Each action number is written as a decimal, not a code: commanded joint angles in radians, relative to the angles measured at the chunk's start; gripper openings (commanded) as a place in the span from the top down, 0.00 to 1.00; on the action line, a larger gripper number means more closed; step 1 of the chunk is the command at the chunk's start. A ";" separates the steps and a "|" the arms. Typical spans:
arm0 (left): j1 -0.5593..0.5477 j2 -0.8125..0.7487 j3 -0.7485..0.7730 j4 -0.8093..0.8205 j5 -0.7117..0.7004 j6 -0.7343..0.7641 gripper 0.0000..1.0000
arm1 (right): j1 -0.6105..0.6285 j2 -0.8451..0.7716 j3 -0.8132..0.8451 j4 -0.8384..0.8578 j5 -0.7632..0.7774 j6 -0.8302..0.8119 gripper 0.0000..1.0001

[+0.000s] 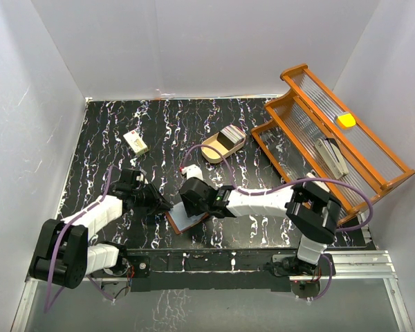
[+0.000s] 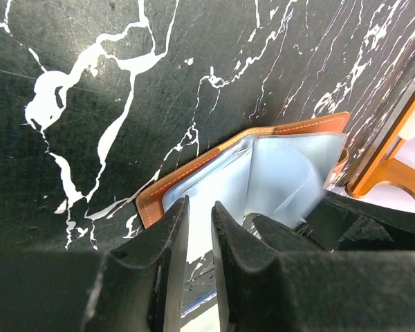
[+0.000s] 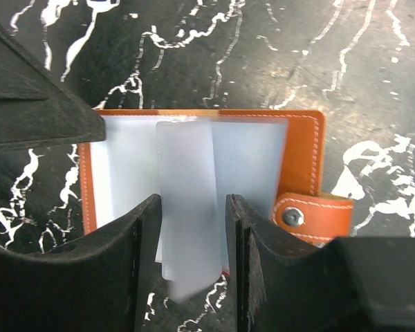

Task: Put the credit cards into the card holder
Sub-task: Turn over the card slot in the card holder.

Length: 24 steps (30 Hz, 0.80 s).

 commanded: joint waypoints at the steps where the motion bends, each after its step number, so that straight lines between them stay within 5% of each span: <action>1: 0.003 0.001 0.032 -0.037 0.005 0.010 0.80 | -0.001 -0.067 0.040 -0.077 0.114 0.002 0.60; 15: 0.003 0.039 -0.017 0.004 0.008 0.006 0.75 | -0.013 -0.048 0.013 -0.121 0.199 -0.024 0.60; 24: 0.003 0.139 0.062 0.017 -0.029 0.043 0.85 | -0.012 -0.054 -0.083 -0.104 0.135 0.054 0.64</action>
